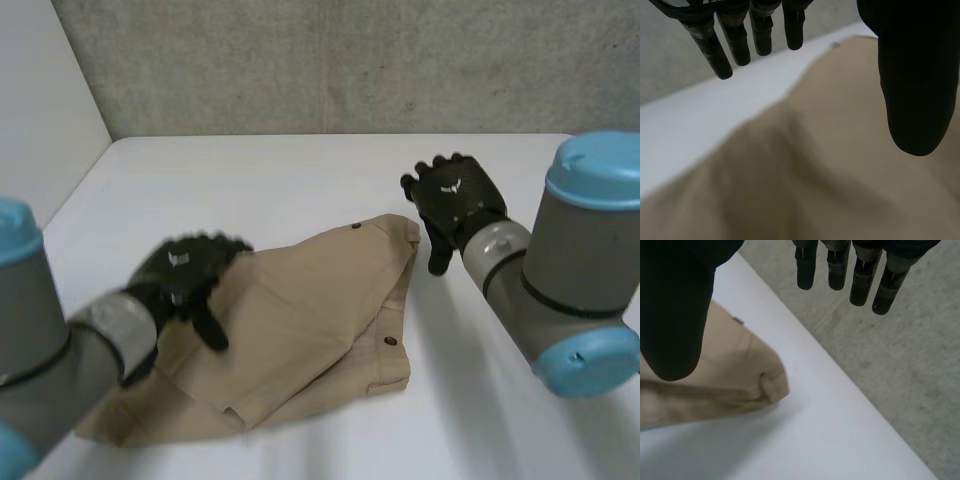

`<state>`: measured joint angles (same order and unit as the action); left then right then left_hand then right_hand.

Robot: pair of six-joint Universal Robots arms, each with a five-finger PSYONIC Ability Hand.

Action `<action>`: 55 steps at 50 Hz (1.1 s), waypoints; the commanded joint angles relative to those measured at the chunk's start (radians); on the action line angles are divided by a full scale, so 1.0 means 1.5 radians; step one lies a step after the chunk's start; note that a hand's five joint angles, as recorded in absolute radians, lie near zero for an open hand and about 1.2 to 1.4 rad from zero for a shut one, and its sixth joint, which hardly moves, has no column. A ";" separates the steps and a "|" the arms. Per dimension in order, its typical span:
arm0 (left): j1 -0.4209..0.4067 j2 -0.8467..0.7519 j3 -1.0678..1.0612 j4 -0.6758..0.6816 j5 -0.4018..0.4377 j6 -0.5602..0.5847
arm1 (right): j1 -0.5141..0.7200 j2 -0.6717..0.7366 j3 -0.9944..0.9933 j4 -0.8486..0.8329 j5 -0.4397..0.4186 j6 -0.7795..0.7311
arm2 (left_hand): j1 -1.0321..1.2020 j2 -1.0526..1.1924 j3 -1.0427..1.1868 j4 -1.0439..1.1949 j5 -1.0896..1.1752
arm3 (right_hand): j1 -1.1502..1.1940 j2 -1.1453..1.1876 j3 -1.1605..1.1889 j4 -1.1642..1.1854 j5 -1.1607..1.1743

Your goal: Fold the shorts.

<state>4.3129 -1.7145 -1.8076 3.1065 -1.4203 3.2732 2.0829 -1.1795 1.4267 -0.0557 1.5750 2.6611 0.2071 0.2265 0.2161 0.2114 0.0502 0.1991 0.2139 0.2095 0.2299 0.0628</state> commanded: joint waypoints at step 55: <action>0.026 -0.091 0.061 0.101 -0.037 0.039 | 0.047 -0.058 0.103 0.081 -0.039 0.240 | 0.793 0.780 0.787 0.790 0.781 | 0.018 0.008 0.011 -0.003 -0.008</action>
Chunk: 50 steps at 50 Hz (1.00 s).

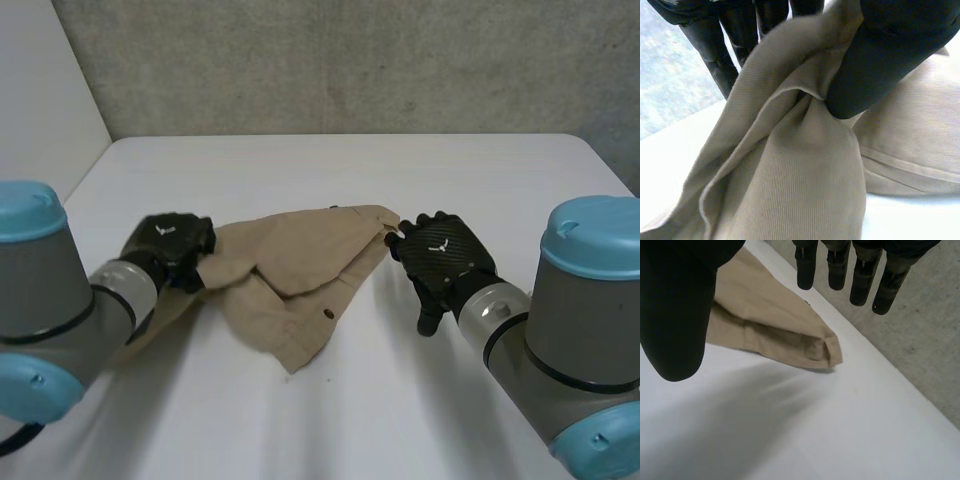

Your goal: Fold the shorts.

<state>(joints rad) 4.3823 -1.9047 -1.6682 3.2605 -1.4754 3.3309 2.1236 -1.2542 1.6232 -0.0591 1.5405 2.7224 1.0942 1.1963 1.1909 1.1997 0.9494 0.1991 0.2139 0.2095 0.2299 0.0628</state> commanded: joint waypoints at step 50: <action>-0.019 0.090 -0.028 -0.007 0.010 0.001 | 0.206 0.325 -0.345 0.104 0.102 0.405 | 0.159 0.090 0.094 0.088 0.139 | 0.798 0.788 0.791 0.778 0.773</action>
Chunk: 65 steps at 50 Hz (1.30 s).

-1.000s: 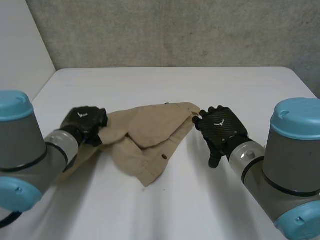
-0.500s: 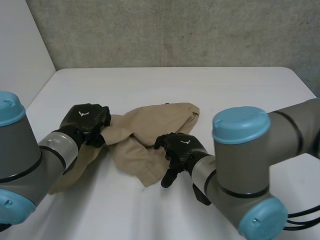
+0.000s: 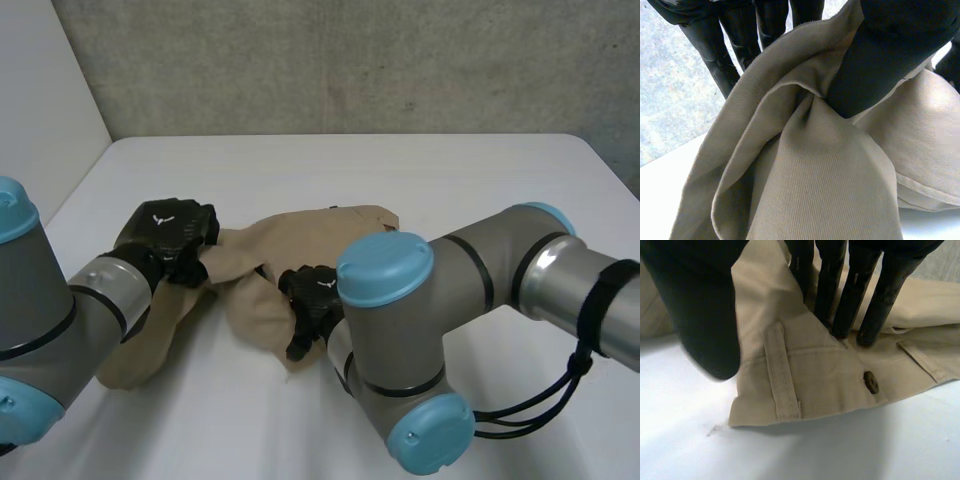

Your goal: Fold the shorts.

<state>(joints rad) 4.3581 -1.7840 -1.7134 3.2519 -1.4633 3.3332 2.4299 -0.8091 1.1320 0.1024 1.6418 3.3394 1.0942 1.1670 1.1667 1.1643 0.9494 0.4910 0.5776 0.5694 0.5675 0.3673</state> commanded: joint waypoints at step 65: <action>0.032 -0.129 0.106 0.179 -0.021 0.033 | -0.127 -0.239 0.268 -0.066 0.024 -0.484 | -0.603 -0.651 -0.651 -0.650 -0.623 | 0.604 0.546 0.551 0.553 0.570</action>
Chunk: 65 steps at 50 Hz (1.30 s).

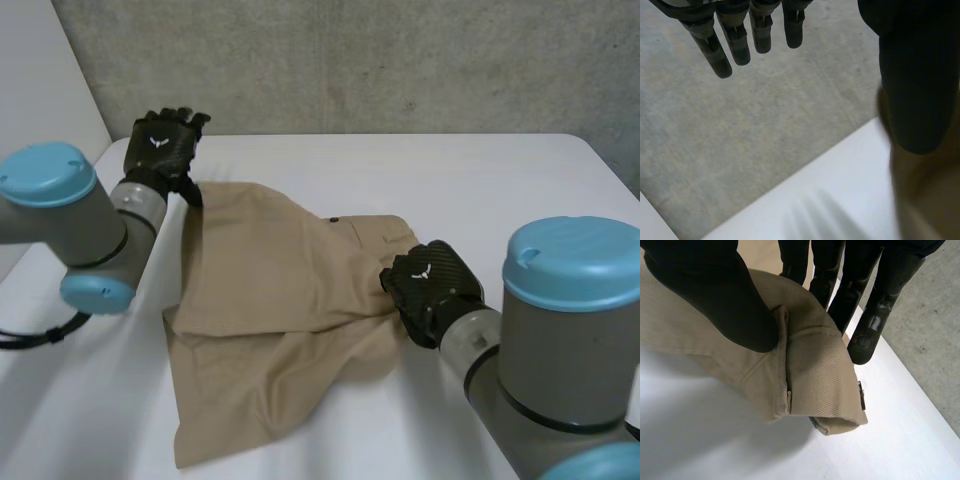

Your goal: Fold the shorts.

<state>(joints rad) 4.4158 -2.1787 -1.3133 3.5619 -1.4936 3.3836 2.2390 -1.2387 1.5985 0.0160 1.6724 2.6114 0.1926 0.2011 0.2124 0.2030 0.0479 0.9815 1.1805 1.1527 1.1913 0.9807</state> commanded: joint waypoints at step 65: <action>-0.080 0.590 -0.224 -0.204 -0.080 -0.074 | -0.011 -0.116 -0.225 0.090 0.007 -0.038 | 0.802 0.797 0.789 0.795 0.783 | 0.277 0.144 0.162 0.137 0.161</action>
<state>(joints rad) 4.2904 -1.4570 -1.8575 3.2940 -1.6206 3.2664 2.2232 -1.2320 1.3228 0.1276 1.6933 2.7113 1.1433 1.1942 1.1874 1.1997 0.9779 0.9834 1.1805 1.1524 1.1917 0.9810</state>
